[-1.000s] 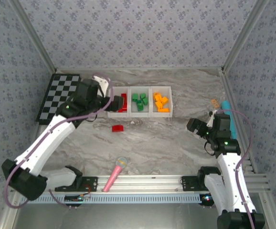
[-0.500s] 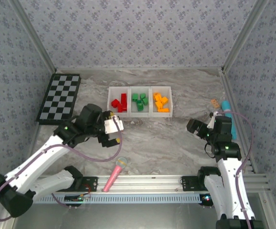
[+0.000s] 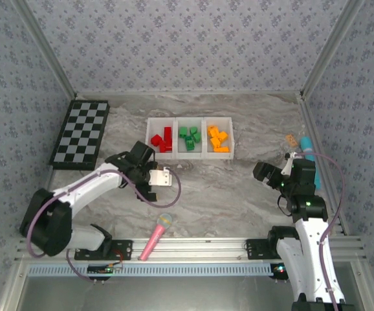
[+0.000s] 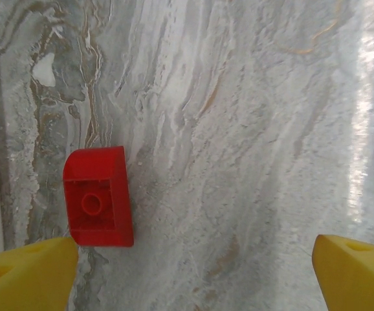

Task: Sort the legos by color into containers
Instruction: Pick up the lego from the center of the table.

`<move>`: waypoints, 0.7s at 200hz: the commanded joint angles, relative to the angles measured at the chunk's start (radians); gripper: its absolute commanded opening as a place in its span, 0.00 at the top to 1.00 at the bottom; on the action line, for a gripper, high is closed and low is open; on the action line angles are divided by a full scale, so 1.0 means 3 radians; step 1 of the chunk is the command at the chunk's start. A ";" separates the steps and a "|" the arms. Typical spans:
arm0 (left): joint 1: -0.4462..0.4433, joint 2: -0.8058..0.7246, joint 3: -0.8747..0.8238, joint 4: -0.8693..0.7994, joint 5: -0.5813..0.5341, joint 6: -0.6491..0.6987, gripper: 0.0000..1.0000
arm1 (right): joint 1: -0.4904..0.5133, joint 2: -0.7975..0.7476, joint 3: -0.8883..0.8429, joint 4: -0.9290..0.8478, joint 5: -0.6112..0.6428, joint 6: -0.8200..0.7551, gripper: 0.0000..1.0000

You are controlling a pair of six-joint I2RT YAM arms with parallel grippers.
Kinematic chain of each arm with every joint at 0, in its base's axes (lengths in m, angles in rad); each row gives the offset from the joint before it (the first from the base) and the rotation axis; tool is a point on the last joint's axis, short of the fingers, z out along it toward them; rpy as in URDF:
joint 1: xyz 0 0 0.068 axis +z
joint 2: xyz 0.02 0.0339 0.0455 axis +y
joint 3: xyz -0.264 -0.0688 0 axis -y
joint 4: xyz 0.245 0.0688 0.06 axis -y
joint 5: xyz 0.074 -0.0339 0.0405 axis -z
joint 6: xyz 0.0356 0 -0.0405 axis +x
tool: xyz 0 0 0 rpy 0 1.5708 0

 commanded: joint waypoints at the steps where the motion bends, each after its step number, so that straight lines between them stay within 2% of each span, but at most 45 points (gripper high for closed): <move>1: 0.0046 0.0265 0.0234 0.0144 0.0048 0.0146 0.10 | -0.0022 -0.0043 -0.0030 0.0048 -0.0053 0.0010 0.00; 51: 0.0155 0.0718 0.0405 0.0402 -0.0047 -0.0044 0.13 | -0.0026 -0.0044 -0.0033 0.0047 -0.0073 0.0013 0.00; 140: 0.0176 0.1118 0.0602 0.0254 -0.0164 -0.0080 0.23 | -0.0024 -0.0027 -0.0032 0.0048 -0.0063 0.0013 0.00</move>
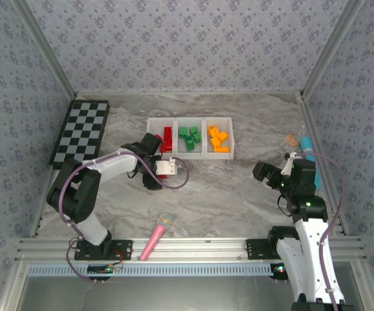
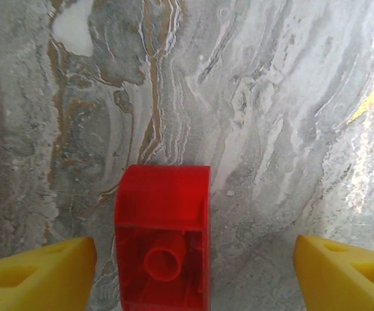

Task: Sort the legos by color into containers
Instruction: Pick up the lego from the center of the table.

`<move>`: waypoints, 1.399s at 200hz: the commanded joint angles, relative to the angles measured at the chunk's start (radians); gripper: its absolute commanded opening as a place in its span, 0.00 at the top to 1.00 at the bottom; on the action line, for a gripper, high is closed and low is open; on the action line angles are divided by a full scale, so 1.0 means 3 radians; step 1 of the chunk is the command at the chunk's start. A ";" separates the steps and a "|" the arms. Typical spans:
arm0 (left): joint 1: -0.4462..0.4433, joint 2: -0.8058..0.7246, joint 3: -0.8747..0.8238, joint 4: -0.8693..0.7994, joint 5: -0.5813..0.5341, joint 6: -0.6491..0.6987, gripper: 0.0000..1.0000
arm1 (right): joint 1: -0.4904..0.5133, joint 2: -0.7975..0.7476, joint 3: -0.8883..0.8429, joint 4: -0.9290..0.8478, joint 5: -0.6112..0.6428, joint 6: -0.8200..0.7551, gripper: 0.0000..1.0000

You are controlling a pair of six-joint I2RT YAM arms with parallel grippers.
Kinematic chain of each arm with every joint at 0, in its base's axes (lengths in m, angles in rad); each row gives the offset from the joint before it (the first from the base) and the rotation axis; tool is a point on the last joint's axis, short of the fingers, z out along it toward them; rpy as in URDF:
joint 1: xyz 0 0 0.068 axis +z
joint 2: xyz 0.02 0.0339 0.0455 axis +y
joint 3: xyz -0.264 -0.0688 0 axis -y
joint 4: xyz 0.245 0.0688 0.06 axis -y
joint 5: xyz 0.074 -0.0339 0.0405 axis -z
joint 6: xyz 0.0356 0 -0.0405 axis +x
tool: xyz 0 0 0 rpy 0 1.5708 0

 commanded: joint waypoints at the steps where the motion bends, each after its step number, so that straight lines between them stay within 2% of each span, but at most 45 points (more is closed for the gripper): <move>1: 0.0018 0.0109 0.0160 -0.0085 -0.0012 -0.0002 0.23 | -0.0023 -0.0017 -0.0027 0.0040 -0.0037 0.0014 0.00; 55: 0.0014 0.0263 0.0241 -0.0128 -0.0001 -0.0079 0.29 | -0.0026 -0.0012 -0.0028 0.0037 -0.0026 0.0014 0.00; 124: 0.0009 0.0264 0.0223 -0.0094 -0.0063 -0.0200 0.43 | -0.0027 -0.0006 -0.0027 0.0037 -0.0008 0.0011 0.01; 141: 0.0004 0.0199 0.0167 -0.0017 -0.0089 -0.0256 0.49 | -0.0032 -0.0004 -0.0027 0.0037 -0.0006 0.0010 0.01; 157: 0.0001 0.0120 0.0113 0.0017 -0.0067 -0.0343 0.64 | -0.0031 0.0003 -0.0027 0.0037 -0.0001 0.0012 0.00; 208: -0.0049 -0.0581 -0.0402 0.0389 -0.0075 -0.0641 0.76 | -0.0028 0.0023 -0.0017 0.0037 0.0025 0.0012 0.00; 235: -0.0127 -0.1150 -0.0633 0.0691 -0.0275 -0.0919 0.78 | -0.0030 0.0044 -0.0012 0.0038 0.0040 0.0015 0.01; 259: -0.0134 -0.1448 -0.0549 0.0875 -0.0473 -0.1284 0.78 | -0.0032 0.0054 -0.0008 0.0038 0.0054 0.0006 0.00; 280: -0.0102 -0.1357 -0.0260 0.0824 -0.0628 -0.1507 0.78 | -0.0030 0.0057 -0.0007 0.0037 0.0055 0.0007 0.00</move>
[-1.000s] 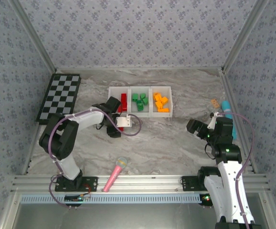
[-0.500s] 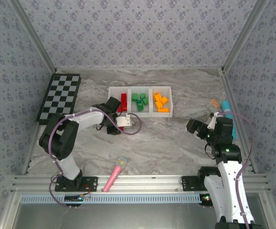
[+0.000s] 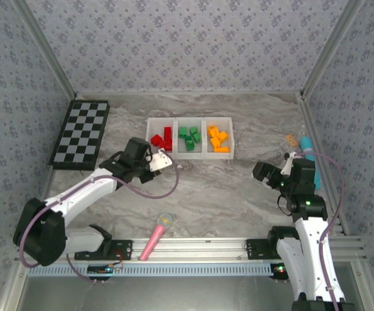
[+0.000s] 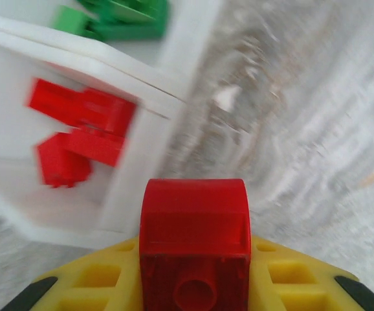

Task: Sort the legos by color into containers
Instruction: Pick up the lego from the center of the table, then place the lego in the container.

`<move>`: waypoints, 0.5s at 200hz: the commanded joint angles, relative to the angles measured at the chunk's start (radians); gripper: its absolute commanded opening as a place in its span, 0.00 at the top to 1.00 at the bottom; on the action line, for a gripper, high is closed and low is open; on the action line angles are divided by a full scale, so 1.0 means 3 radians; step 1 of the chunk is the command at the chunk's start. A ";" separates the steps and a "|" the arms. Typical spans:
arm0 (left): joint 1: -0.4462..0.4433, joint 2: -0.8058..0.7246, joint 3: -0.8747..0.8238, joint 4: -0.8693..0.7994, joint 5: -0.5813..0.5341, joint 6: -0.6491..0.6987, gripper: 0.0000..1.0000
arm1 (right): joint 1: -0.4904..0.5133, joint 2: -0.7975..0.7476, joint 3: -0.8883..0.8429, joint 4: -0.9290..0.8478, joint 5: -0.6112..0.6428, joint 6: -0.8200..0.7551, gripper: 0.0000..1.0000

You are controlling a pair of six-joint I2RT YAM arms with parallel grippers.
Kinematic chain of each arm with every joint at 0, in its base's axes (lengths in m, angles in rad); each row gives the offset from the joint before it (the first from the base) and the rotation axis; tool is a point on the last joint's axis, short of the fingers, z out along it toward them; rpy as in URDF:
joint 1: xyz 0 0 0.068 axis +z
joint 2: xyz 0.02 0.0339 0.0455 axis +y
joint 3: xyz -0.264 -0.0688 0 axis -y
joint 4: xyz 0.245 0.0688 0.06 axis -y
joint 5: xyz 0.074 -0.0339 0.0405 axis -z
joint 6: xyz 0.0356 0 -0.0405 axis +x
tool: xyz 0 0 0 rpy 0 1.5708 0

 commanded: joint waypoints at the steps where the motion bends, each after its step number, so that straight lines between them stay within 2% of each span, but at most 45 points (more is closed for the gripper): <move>1: 0.0032 0.0067 0.0329 0.0157 -0.0247 -0.0428 0.78 | -0.0031 0.0002 -0.0007 0.0035 0.0050 0.0006 0.00; 38: 0.0165 0.0741 0.1081 -0.0108 -0.0656 -0.0762 0.78 | -0.0027 0.0003 -0.0007 0.0035 0.0045 0.0001 0.01; 100: 0.0333 0.1893 0.2135 -0.0382 -0.0594 -0.0844 0.78 | -0.0029 -0.0009 -0.0012 0.0035 -0.0001 0.0004 0.00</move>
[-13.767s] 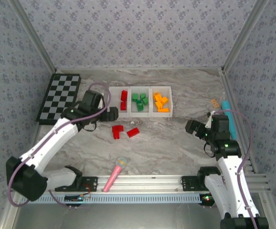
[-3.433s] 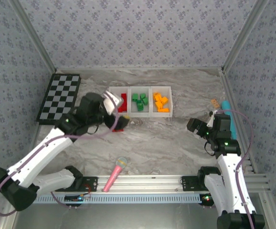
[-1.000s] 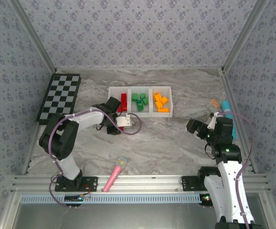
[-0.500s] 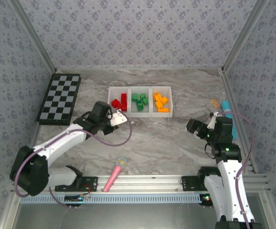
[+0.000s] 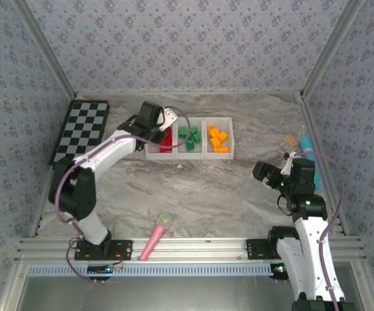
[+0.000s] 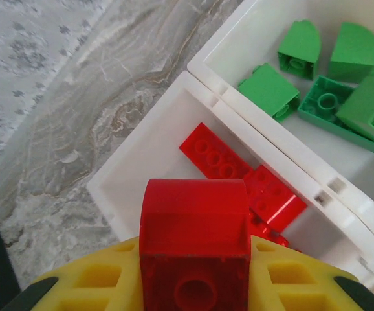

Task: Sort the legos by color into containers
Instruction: Place the lego in the container.

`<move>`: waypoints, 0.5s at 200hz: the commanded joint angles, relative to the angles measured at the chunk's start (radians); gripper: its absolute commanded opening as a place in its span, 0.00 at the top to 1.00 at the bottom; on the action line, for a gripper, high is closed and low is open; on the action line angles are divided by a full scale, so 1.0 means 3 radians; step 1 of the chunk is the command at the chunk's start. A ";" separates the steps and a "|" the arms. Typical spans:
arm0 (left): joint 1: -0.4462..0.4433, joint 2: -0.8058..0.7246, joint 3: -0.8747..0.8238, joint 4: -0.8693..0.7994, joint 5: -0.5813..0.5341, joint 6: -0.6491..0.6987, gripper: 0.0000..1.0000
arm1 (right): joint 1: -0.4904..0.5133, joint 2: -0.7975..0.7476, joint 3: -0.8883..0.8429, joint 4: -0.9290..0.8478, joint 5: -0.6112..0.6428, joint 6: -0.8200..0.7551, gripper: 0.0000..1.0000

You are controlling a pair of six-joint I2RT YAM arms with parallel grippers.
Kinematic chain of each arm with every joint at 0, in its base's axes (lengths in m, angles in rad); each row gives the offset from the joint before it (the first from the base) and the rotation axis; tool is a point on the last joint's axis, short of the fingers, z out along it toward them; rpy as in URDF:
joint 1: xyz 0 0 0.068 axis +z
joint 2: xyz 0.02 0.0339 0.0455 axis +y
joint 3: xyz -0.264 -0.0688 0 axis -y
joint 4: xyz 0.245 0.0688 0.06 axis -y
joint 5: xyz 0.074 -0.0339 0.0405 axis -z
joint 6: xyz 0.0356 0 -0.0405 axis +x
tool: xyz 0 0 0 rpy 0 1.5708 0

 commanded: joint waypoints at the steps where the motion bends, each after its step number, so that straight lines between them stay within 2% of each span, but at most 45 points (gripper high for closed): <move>1: 0.0090 0.0299 0.0361 -0.0231 -0.0008 -0.0090 0.78 | -0.0029 -0.0015 -0.0012 0.0035 -0.0007 0.0002 0.00; 37: 0.0171 0.0747 0.0747 -0.0463 -0.0006 0.0166 0.77 | -0.0035 -0.0021 -0.0017 0.0035 -0.0017 0.0003 0.00; 65: 0.0186 0.0904 0.0877 -0.0539 -0.0029 0.0370 0.75 | -0.0051 -0.0008 -0.0023 0.0035 -0.0012 0.0008 0.01; 100: 0.0199 0.0990 0.0951 -0.0598 0.0058 0.0512 0.62 | -0.0081 0.0024 -0.0034 0.0134 0.0000 0.0002 0.00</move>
